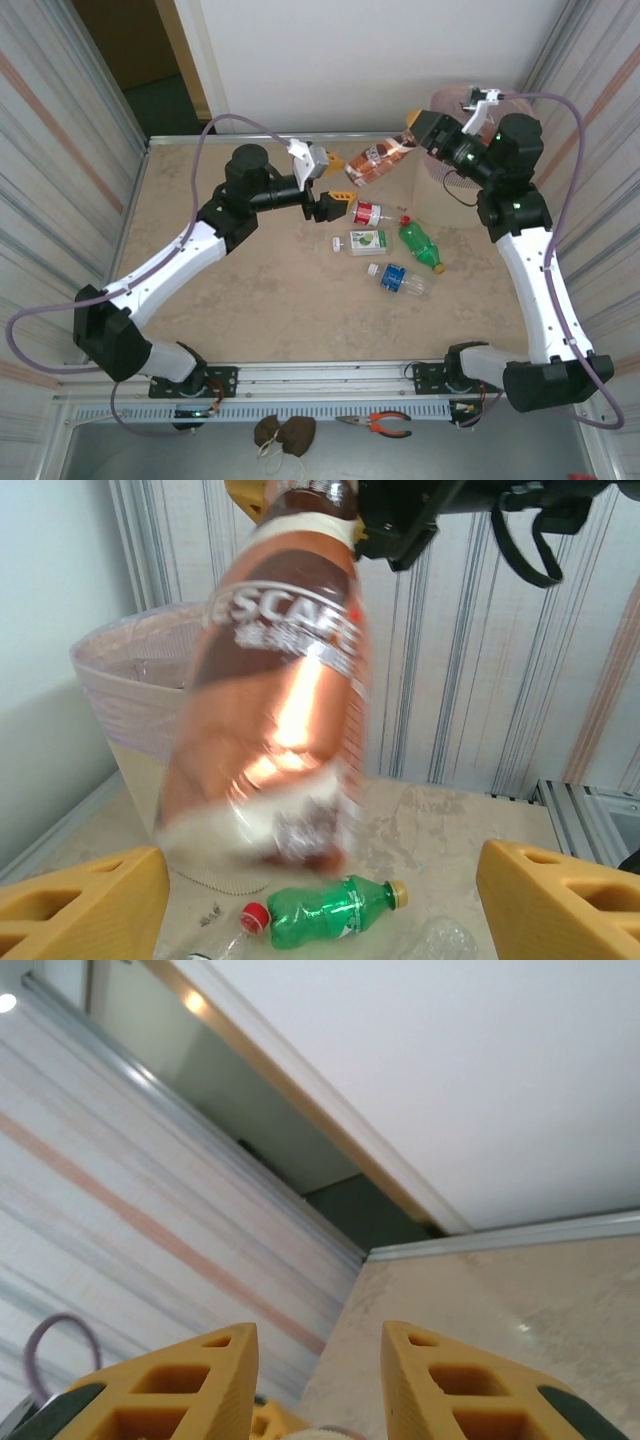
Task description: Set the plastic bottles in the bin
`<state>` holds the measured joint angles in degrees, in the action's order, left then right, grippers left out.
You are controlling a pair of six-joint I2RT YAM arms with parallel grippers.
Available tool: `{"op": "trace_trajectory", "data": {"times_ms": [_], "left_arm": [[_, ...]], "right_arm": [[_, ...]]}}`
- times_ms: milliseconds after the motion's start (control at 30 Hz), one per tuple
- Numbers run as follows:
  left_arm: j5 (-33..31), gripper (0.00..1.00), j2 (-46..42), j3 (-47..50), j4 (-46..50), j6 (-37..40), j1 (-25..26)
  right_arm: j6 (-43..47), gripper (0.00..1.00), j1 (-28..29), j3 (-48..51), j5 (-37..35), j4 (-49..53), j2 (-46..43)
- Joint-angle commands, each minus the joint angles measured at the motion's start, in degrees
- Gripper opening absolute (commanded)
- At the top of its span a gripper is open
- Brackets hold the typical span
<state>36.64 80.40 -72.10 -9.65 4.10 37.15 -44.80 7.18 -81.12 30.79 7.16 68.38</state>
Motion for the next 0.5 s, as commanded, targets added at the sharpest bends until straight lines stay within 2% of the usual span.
{"op": "trace_trajectory", "data": {"times_ms": [0,267,467], "left_arm": [[-1.8,0.81,-3.1,2.1,0.0,1.9,0.2],[-3.3,0.81,-6.2,4.7,1.3,2.9,0.2],[-3.8,0.81,-6.8,5.5,1.8,3.5,0.2]], "right_arm": [[2.4,0.21,-4.0,-2.4,0.5,0.9,1.8],[4.6,0.22,-15.4,-7.1,1.0,1.2,7.8],[7.8,0.22,-20.0,-10.6,-1.3,1.0,12.2]]}}
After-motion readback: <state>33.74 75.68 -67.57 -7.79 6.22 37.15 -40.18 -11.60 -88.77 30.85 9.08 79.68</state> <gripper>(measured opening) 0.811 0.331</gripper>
